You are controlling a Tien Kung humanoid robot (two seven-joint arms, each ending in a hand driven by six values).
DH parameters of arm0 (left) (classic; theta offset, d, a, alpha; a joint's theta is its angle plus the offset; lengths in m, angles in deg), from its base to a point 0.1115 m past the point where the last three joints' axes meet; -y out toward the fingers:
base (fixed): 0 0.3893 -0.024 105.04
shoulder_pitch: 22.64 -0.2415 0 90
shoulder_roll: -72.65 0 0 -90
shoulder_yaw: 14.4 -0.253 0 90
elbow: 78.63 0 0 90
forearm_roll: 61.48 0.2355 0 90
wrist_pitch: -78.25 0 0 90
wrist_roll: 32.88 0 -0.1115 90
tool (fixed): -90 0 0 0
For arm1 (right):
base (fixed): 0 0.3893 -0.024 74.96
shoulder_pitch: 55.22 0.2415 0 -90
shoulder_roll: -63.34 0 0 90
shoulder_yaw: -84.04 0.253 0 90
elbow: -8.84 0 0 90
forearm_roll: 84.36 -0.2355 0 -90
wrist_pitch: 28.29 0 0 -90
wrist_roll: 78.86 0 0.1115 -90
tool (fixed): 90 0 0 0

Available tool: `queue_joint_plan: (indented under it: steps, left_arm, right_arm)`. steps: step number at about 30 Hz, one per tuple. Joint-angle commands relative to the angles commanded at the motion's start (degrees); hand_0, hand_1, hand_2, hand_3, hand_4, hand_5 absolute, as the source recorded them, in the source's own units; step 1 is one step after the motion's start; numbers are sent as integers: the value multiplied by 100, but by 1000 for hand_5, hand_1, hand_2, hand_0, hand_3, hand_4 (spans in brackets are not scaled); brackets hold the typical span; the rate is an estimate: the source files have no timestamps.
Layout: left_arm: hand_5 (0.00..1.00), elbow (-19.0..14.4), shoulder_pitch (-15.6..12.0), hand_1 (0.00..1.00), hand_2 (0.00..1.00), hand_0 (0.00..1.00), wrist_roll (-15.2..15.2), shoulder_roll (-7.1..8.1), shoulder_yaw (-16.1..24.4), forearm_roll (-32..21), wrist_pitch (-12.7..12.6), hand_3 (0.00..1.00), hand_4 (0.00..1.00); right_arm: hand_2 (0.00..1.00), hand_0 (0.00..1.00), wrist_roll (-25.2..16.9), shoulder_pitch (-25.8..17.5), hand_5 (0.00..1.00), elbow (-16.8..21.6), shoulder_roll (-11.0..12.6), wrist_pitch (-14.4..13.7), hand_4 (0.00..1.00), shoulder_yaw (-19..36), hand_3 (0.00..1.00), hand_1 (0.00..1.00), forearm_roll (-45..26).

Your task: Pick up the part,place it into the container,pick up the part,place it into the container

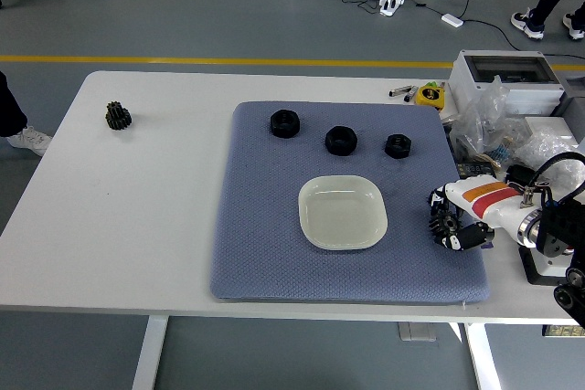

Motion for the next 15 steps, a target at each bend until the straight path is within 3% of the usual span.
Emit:
queue_joint_plan:
  steps: [9, 15]
  left_arm:
    - [493, 0, -3, 695, 634, 668, 3, 16, -6, 2, 3, 555, 595]
    - [493, 0, -17, 694, 634, 668, 6, 27, -10, -19, -4, 555, 596]
  right_arm:
    - [464, 261, 80, 235, 41, 623, 10, -4, 598, -132, 490, 406, 131]
    - [463, 254, 85, 716, 44, 723, -113, -23, 600, -625, 491, 405, 43]
